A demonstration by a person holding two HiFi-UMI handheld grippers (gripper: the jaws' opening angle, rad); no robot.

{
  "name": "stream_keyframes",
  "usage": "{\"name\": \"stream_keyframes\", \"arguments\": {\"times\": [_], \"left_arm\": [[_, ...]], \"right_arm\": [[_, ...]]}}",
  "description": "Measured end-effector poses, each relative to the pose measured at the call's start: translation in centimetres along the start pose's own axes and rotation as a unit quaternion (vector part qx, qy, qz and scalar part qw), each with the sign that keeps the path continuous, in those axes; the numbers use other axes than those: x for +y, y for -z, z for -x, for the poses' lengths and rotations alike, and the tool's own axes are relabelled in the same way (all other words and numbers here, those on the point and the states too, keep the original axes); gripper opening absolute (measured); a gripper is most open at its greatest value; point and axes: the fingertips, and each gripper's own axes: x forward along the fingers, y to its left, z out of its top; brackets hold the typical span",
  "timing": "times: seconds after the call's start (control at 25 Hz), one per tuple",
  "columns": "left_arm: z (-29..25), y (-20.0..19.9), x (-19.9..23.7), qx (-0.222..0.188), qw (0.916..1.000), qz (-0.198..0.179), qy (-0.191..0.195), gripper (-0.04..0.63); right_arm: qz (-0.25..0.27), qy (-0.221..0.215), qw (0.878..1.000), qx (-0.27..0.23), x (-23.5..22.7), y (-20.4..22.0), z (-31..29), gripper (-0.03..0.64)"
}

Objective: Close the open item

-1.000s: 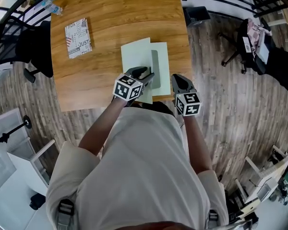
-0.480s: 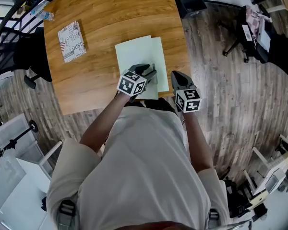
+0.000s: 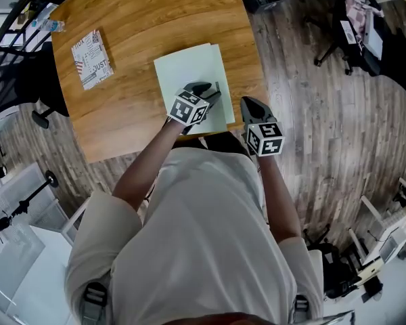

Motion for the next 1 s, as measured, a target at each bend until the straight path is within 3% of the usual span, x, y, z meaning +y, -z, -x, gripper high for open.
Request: {"name": "stream_keyframes", "arguments": {"times": [0.4,1.0], "left_arm": [[-3.2,1.2,0.4,0.045,0.9988,-0.018,0.004,0.164],[-6.7,2.1,1.4,0.073,0.9973,-0.002,0.003,0.161]], "right_arm": [[-0.022,0.001,1.000,0.004,-1.3,1.0,-0.7,0.011],[-0.051,0.012,0.999,0.013,-3.3,2.9,-0.9,0.011]]}}
